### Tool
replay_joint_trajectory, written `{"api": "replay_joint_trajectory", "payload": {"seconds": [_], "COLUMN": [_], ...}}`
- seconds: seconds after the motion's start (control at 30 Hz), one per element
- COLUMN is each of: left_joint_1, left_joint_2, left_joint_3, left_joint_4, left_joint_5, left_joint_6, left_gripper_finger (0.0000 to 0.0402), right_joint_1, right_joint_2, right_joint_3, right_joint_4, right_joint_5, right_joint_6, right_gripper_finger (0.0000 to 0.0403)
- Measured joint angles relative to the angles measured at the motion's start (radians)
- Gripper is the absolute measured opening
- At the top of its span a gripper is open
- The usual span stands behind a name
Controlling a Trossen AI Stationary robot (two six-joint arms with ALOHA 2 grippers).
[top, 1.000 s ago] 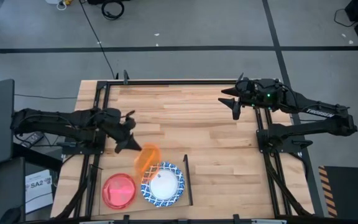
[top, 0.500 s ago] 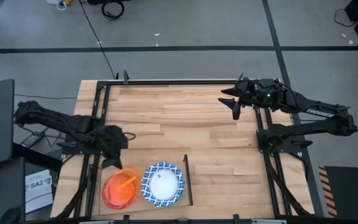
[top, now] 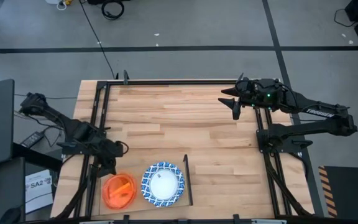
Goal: Place and stack plates onto a shelf
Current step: Stack the orange plate on top of the pink plate on the shelf
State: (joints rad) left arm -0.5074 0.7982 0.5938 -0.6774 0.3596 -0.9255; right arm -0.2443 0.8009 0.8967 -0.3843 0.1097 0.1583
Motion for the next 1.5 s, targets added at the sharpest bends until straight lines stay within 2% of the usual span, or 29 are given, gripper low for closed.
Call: {"api": "replay_joint_trajectory", "payload": {"seconds": [0.27,0.5,0.87,1.33,1.5], "left_joint_1": [-0.074,-0.116,-0.119,-0.118,-0.118], "left_joint_2": [0.010,0.095,0.164,0.164,0.164], "left_joint_3": [0.000,0.000,0.000,0.000,0.000], "left_joint_4": [-0.032,-0.033,-0.033,-0.033,-0.033], "left_joint_5": [-0.053,-0.053,-0.068,-0.079,-0.079], "left_joint_6": [-0.061,-0.092,-0.092,-0.090,-0.090], "left_gripper_finger": [0.0008,0.0008,0.0009,0.0009,0.0029], "right_joint_1": [0.000,0.000,0.000,0.000,0.000], "right_joint_2": [0.000,0.000,0.000,0.000,0.000], "right_joint_3": [0.000,0.000,0.000,0.000,0.000], "right_joint_4": [0.000,0.000,0.000,0.000,0.000], "right_joint_5": [0.000,0.000,0.000,0.000,0.000], "right_joint_6": [0.000,0.000,0.000,0.000,0.000], "right_gripper_finger": [0.0210,0.0210,0.0210,0.0210,0.0210]}}
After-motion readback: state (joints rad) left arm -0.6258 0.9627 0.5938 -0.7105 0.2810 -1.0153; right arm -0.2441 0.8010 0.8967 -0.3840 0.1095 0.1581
